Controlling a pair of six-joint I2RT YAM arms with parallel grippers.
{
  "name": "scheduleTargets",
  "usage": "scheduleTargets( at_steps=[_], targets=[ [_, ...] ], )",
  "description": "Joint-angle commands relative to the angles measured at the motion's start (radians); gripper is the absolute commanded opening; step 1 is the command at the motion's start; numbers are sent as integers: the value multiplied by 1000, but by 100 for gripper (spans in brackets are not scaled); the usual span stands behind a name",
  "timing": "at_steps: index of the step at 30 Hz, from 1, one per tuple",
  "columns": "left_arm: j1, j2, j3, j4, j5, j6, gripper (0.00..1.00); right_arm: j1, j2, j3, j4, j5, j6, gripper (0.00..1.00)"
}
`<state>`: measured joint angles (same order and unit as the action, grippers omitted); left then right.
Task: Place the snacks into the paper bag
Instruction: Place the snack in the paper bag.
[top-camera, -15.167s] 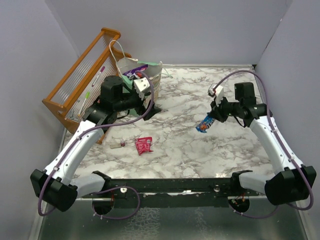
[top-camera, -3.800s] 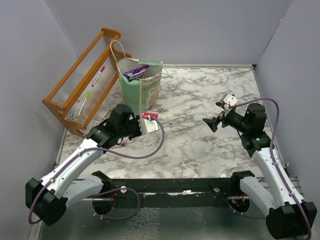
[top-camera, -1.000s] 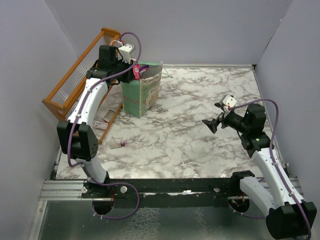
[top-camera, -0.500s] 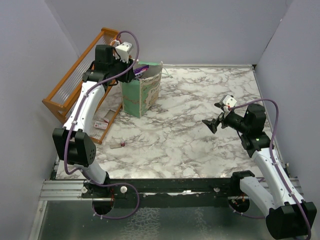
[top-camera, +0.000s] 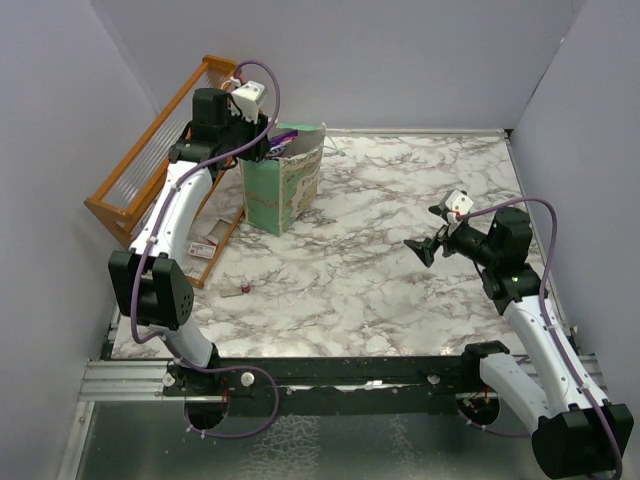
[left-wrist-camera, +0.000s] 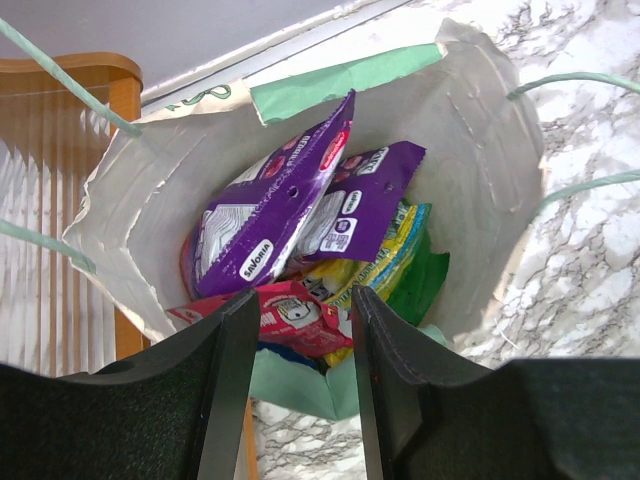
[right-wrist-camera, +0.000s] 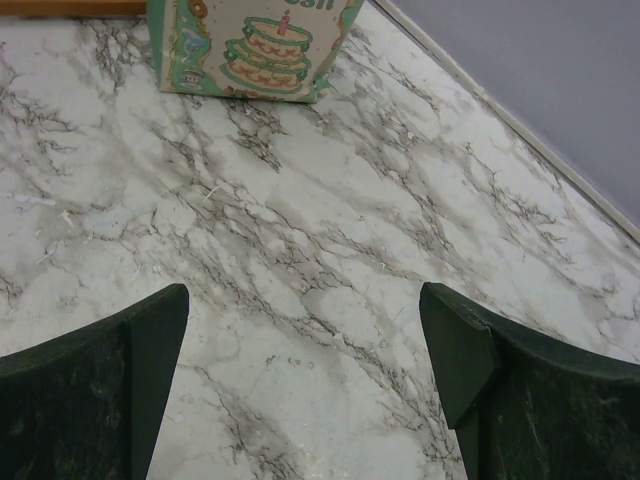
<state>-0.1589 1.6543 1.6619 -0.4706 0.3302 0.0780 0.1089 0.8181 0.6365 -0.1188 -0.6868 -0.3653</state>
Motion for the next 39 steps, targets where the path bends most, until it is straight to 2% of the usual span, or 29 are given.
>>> scheduleTargets(
  at_steps=[1, 12, 18, 25, 34, 39],
  targets=[
    [2, 58, 47, 17, -32, 20, 42, -8, -12, -14, 25, -21, -14, 99],
    [1, 134, 77, -53, -9, 37, 23, -8, -13, -14, 24, -25, -16, 99],
    [1, 129, 104, -81, -6, 46, 20, -8, -13, -14, 24, -24, -18, 99],
    [1, 49, 88, -23, -67, 90, 34, -8, -15, -14, 24, -26, -19, 99],
    [1, -186, -76, 115, -144, 170, 48, -8, -11, -15, 32, -7, -16, 99],
    [1, -328, -237, 193, -175, 143, 66, -8, -8, -17, 47, 47, -3, 99]
  ],
)
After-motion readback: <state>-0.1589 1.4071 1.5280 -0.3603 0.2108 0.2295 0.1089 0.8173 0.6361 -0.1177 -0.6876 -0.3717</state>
